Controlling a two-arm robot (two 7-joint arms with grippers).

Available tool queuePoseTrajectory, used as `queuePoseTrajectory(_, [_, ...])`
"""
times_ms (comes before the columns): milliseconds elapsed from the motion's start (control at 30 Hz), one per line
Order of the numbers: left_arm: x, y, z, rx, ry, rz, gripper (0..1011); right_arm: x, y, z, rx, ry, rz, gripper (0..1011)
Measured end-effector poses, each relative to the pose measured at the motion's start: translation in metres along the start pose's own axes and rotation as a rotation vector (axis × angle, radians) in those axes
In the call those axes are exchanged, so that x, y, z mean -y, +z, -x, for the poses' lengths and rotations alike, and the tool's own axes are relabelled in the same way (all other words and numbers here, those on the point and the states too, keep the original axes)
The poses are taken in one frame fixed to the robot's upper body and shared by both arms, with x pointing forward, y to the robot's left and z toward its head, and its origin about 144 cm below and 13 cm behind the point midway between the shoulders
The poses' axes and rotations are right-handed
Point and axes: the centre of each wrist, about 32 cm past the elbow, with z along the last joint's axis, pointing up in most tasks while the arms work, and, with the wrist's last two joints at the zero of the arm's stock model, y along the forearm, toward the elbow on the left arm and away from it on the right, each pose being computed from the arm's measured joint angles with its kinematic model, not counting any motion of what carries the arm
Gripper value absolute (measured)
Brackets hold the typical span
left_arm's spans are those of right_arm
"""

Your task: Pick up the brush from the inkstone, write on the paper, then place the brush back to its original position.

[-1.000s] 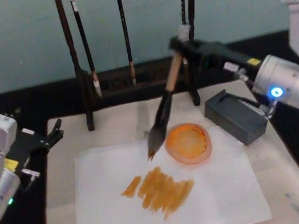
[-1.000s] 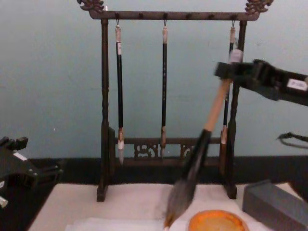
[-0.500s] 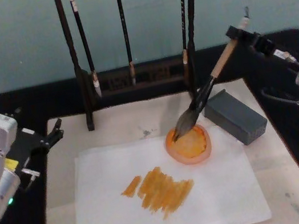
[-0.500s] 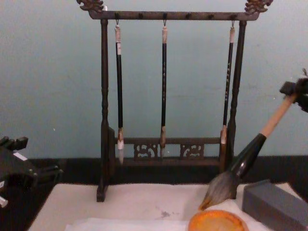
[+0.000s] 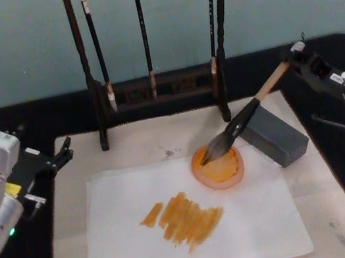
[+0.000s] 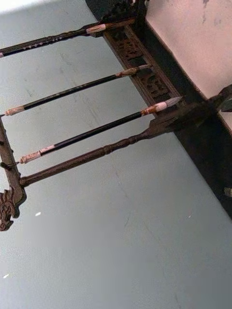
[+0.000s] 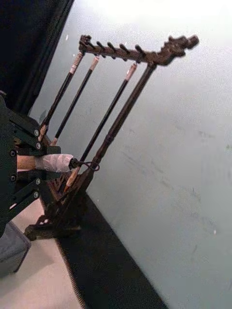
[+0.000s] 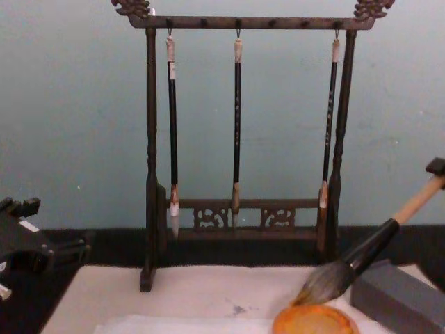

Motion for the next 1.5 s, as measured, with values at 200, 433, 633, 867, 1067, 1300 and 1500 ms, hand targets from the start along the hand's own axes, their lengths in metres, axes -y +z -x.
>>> queuePoseTrajectory(200, [0.000, 0.000, 0.000, 0.000, 0.000, 0.000, 1010, 0.001, -0.002, -0.007, -0.029, -0.010, 0.004, 156])
queuePoseTrajectory(433, [0.000, 0.000, 0.000, 0.000, 0.000, 0.000, 1010, 0.003, -0.004, -0.015, -0.035, -0.032, 0.014, 156])
queuePoseTrajectory(633, [0.000, 0.000, 0.000, 0.000, 0.000, 0.000, 1010, 0.002, -0.005, -0.022, -0.034, -0.062, 0.010, 156])
queuePoseTrajectory(867, [0.000, 0.000, 0.000, 0.000, 0.000, 0.000, 1010, -0.005, -0.005, -0.029, -0.040, -0.084, 0.016, 156])
queuePoseTrajectory(1067, [0.000, 0.000, 0.000, 0.000, 0.000, 0.000, 1010, -0.012, -0.006, -0.034, -0.051, -0.098, 0.022, 156])
queuePoseTrajectory(1300, [0.000, 0.000, 0.000, 0.000, 0.000, 0.000, 1010, -0.022, -0.006, -0.038, -0.057, -0.106, 0.029, 156])
queuePoseTrajectory(1500, [0.000, 0.000, 0.000, 0.000, 0.000, 0.000, 1010, -0.028, -0.004, -0.039, -0.052, -0.110, 0.032, 156])
